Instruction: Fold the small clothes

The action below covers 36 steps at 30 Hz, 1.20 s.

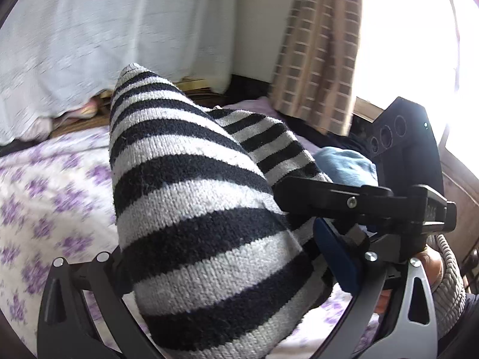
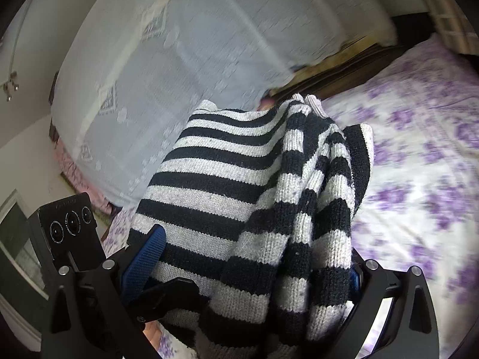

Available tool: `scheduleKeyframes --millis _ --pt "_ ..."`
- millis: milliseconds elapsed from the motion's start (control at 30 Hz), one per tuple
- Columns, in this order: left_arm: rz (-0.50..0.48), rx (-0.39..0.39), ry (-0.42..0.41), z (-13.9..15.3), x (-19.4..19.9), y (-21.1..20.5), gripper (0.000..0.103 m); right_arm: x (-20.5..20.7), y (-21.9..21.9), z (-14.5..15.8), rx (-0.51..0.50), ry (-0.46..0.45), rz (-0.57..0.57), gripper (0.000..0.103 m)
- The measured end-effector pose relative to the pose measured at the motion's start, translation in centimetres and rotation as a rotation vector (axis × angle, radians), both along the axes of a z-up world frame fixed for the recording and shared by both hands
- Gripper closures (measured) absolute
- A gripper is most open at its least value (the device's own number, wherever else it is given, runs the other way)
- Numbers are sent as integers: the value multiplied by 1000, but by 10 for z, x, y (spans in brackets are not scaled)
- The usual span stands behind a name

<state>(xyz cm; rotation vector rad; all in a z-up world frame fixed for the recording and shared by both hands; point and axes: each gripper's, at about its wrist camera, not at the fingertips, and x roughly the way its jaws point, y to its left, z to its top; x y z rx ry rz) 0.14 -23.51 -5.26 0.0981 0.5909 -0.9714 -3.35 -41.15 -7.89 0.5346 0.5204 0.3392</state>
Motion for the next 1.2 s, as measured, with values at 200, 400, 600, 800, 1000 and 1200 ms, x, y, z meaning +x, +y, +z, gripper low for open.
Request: scheduleKeyframes --millis 200,400,600,800,1000,1200 --pt "-100 27 -30 11 -31 -57 5 -52 -57 14 -7 -26 -105 3" --pt "-216 30 -33 25 -58 -122 5 -101 -113 25 -10 -54 -215 3" --pt "-325 41 -41 33 -85 -188 5 -145 -169 30 4 -77 -325 3" --pt "-401 62 -62 33 -106 -244 5 -181 -216 28 30 -103 -418 3" --pt "-423 123 -55 9 -105 -284 4 -189 -255 -6 103 -63 -474 3" --pt "-400 112 151 -35 -71 -288 4 -182 -280 -66 182 0 -498 4"
